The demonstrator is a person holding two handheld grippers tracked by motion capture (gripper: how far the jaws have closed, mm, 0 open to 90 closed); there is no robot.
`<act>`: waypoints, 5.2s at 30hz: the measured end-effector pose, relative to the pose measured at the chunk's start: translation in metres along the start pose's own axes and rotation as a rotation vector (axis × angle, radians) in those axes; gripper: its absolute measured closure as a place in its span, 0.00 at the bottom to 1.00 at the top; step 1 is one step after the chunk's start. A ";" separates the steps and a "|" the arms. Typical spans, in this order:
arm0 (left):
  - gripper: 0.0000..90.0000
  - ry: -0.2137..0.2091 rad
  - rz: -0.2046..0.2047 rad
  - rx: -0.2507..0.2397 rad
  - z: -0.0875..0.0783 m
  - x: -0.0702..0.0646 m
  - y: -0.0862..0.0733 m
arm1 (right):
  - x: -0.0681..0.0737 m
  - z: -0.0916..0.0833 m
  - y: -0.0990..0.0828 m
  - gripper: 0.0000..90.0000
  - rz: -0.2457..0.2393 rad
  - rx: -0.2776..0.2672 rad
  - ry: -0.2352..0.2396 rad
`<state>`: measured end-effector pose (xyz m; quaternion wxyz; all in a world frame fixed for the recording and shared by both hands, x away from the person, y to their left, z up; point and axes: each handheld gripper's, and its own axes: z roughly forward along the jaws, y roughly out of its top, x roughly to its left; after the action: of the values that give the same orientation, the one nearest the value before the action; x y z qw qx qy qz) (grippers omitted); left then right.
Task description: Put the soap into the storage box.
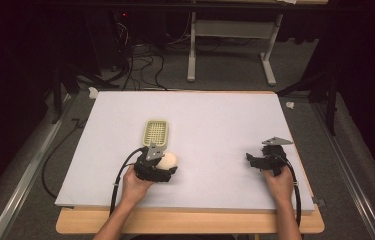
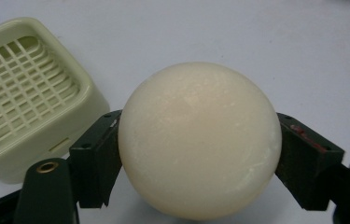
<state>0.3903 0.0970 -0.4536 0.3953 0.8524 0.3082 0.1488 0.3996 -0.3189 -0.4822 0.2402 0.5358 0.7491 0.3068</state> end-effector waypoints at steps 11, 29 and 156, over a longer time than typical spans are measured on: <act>0.27 0.016 -0.040 -0.018 -0.014 0.011 -0.003 | 0.000 0.000 0.000 0.25 0.002 0.000 0.000; 0.27 0.070 -0.078 -0.037 -0.034 0.030 -0.001 | 0.000 0.000 0.000 0.25 -0.003 -0.001 -0.002; 0.20 0.182 -0.166 0.047 0.018 0.097 0.052 | 0.001 0.000 0.000 0.25 -0.008 -0.002 -0.005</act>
<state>0.4944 0.1229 -0.4243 0.3564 0.8161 0.4156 0.1848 0.3992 -0.3184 -0.4822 0.2438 0.5333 0.7503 0.3053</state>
